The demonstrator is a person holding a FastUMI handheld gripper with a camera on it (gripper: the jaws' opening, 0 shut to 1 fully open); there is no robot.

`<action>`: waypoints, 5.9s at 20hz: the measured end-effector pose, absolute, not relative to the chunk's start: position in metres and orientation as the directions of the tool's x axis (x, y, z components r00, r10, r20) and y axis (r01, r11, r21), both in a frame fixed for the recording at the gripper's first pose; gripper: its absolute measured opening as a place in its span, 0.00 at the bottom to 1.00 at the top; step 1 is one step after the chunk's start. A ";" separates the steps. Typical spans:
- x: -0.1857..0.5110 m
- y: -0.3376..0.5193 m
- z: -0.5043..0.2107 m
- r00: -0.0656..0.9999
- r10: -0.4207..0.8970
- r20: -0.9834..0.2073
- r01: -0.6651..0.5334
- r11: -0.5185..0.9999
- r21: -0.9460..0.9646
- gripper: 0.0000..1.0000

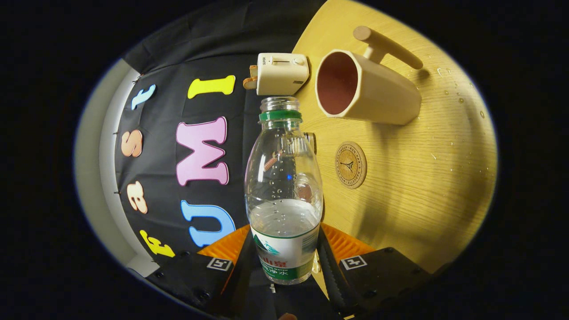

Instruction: Take the bottle from table, then pour the juice into the cup, finally place the bottle on the coaster

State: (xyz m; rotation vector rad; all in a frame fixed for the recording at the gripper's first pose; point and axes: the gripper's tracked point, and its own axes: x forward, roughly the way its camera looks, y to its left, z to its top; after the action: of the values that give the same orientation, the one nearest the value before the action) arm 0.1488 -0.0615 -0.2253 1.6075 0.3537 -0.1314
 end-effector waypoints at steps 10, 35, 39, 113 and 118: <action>0.160 -0.065 -0.227 0.950 0.123 -0.286 0.301 -0.129 0.945 0.73; 0.175 -0.071 -0.219 0.966 0.075 -0.249 0.260 -0.254 0.931 0.73; 0.177 -0.071 -0.218 0.967 0.067 -0.246 0.255 -0.273 0.928 0.73; 0.203 -0.101 -0.188 0.968 -0.130 -0.216 0.177 -0.257 0.950 0.73; 0.189 -0.095 -0.189 0.952 -0.158 -0.261 0.285 0.150 0.947 0.73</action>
State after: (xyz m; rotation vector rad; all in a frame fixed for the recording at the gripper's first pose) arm 0.1887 -0.0946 -0.1891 1.3850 0.1086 -0.3190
